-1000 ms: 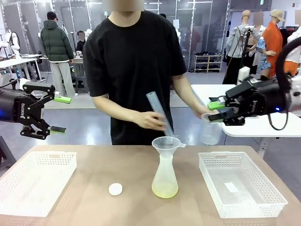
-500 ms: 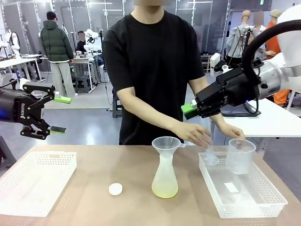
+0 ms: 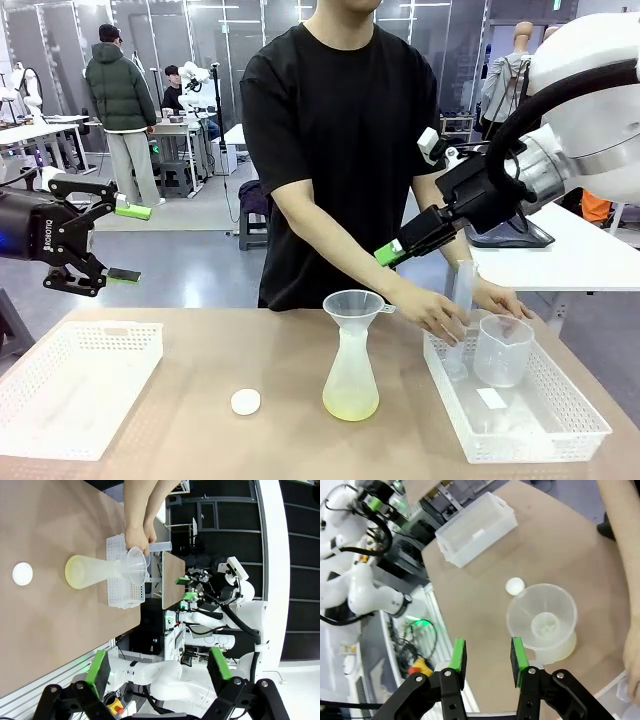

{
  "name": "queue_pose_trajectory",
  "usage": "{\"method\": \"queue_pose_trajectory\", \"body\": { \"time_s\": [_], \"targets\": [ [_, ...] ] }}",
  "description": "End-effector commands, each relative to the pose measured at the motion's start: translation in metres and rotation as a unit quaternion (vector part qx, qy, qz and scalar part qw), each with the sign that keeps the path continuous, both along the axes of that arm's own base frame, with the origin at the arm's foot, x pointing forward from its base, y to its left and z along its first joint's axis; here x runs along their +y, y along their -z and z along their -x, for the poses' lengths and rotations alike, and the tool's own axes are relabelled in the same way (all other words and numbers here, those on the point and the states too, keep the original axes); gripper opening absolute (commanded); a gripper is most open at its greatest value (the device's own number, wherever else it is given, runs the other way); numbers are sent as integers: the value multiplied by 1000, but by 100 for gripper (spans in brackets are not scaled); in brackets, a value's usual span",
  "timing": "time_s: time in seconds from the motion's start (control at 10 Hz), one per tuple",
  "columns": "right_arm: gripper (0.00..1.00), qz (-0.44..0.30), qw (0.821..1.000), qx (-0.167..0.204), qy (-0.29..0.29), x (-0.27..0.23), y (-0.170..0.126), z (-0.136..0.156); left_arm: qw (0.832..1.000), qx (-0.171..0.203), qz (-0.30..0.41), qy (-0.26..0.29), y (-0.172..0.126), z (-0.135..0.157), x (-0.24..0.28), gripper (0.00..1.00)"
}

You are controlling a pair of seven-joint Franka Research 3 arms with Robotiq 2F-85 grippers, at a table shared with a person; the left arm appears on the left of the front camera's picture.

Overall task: Prepare the solutions needed for the experiment.
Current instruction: Once the solution is in the Big flask , pick up the Plastic Funnel and place it back into the right Organizing basket.

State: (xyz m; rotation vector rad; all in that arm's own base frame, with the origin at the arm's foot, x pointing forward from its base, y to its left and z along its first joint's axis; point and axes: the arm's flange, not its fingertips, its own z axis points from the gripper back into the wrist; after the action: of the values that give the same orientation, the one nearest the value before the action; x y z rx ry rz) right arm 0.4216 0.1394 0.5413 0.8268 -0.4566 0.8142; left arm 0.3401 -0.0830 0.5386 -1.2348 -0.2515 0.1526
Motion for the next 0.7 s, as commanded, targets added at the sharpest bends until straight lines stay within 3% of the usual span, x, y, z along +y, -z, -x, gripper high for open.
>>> {"method": "queue_pose_trajectory", "body": {
  "time_s": [0.0, 0.1, 0.6],
  "targets": [
    [47, 31, 999, -34, -18, 5, 4, -7, 1000, 2, 15, 0, -1, 1, -4, 100],
    [47, 0, 1000, 0, 0, 0, 0, 0, 1000, 2, 15, 0, -1, 1, -4, 100],
    [47, 9, 1000, -10, -6, -3, 1, -2, 1000, 2, 15, 0, -1, 1, -4, 100]
  ]
}}
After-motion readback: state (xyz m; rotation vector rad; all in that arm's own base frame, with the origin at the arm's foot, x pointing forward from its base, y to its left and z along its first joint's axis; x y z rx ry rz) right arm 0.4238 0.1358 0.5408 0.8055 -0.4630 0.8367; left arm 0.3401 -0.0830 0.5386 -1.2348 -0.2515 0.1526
